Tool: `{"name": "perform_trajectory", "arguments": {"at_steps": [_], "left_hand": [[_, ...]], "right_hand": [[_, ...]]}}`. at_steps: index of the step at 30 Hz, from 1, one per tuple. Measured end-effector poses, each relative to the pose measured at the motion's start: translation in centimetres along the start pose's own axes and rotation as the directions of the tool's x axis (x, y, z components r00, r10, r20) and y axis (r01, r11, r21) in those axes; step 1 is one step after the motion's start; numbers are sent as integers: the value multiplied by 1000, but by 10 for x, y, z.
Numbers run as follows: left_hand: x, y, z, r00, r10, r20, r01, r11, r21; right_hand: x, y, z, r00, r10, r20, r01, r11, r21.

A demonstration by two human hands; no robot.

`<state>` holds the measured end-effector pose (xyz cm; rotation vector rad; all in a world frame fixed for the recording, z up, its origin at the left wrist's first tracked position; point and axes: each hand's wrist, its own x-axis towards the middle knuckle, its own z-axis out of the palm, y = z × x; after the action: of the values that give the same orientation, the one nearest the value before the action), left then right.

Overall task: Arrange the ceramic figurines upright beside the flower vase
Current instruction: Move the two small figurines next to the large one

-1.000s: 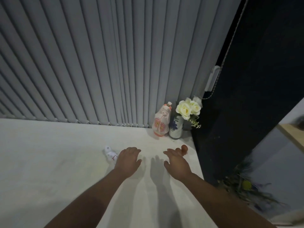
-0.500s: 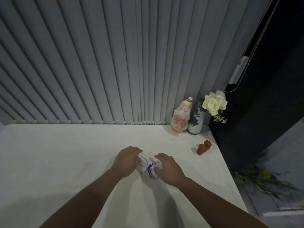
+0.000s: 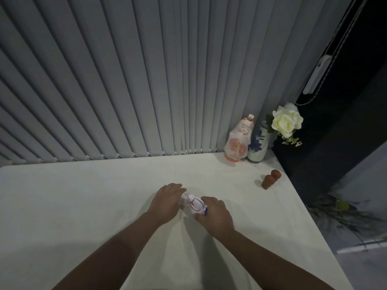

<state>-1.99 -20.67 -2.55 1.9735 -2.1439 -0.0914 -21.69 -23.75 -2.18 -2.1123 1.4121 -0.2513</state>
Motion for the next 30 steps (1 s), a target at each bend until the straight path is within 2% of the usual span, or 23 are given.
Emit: {"name": "perform_trajectory", "arguments": {"at_steps": [6, 9, 14, 19, 23, 30], "left_hand": [[8, -13, 5, 999, 10, 39, -9, 1000, -14], [12, -18, 8, 998, -9, 56, 14, 996, -83], [20, -19, 6, 988, -68, 141, 92, 982, -167], [33, -23, 3, 968, -134, 211, 169, 974, -154], [53, -17, 1, 968, -174, 180, 208, 960, -189], [114, 9, -7, 979, -148, 138, 174, 964, -201]], "right_hand": [[4, -5, 10, 994, -3, -109, -6, 996, -85], [6, -2, 13, 989, -26, -143, 15, 997, -75], [9, 2, 11, 992, -42, -119, 38, 999, -35], [17, 8, -6, 997, -37, -67, 39, 999, 32], [33, 16, -30, 996, -35, -83, 38, 999, 37], [72, 35, -90, 997, -41, -64, 29, 983, -179]]}}
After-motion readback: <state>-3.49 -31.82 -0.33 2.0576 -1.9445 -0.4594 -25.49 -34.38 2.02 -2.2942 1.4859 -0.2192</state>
